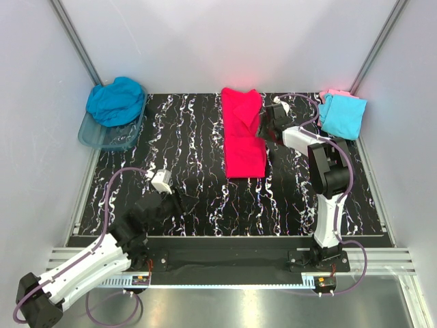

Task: Fold and stack the t-shirts
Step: Fold the tshirt

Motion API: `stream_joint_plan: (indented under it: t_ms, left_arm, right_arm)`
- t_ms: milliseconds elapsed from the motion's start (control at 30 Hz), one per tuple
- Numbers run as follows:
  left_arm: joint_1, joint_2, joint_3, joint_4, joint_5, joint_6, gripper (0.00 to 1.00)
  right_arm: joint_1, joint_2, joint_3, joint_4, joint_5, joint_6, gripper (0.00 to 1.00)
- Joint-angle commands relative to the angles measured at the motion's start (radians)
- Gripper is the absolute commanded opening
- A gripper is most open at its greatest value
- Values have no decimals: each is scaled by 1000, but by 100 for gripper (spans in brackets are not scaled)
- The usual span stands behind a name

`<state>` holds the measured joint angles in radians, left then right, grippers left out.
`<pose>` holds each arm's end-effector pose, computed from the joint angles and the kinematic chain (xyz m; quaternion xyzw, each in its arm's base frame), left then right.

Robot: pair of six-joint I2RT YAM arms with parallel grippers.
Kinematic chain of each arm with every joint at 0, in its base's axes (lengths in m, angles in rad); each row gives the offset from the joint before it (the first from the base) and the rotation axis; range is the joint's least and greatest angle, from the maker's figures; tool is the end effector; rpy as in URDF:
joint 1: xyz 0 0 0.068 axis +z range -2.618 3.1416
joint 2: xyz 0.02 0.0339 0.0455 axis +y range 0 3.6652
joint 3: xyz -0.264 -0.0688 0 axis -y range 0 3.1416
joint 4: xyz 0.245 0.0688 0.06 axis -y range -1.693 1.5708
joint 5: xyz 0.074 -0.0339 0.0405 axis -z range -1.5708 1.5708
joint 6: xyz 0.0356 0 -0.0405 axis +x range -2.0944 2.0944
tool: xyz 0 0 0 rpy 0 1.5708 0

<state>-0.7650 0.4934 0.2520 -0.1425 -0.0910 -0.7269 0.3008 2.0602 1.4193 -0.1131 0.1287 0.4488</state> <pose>0.1041 -0.0955 0.1972 -0.0097 0.8285 -0.3514 0.4359 0.4369 0.1308 0.1733 0.0932 0.9115 0.0902 0.3904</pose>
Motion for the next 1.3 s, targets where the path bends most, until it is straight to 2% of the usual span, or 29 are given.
stream_joint_plan:
  t_ms: [0,67,200,300,367,400,467,500,567,667,800,933,1133,1267]
  left_arm:
    - [-3,4,18,4,-10,6,44]
    - [-3,2,18,3,-15,6,44]
    - [-3,25,10,27,-41,12,44]
    - [-3,82,7,95,-82,33,47]
    - [-2,149,1,194,-101,38,50]
    - [-2,177,-3,240,-101,40,56]
    - [7,281,-13,404,-87,26,61]
    - [13,324,-14,466,-49,20,62]
    - [55,475,-7,640,5,-8,63]
    - [128,707,55,840,176,-54,62]
    - [181,948,147,987,261,-101,60]
    - [201,1149,211,1131,298,-161,60]
    - [208,1358,288,1303,326,-247,58]
    - [208,1436,334,1328,335,-269,56]
  right_arm:
    - [-2,-35,13,-8,104,-1,68]
    - [-2,-67,6,-4,127,-2,72]
    - [-2,-205,-37,21,118,10,73]
    - [-2,-297,-132,20,86,54,73]
    - [-2,-345,-204,21,81,94,72]
    - [-2,-394,-289,41,74,138,72]
    - [-2,-452,-408,102,45,188,72]
    - [-2,-510,-521,163,19,226,72]
    - [-2,-558,-629,265,-20,272,71]
    - [-2,-633,-858,406,-125,362,72]
    - [0,-635,-1014,596,-182,456,70]
    - [0,-578,-1071,685,-215,498,70]
    - [-2,-450,-1066,783,-247,570,69]
    - [0,-347,-1065,858,-265,625,67]
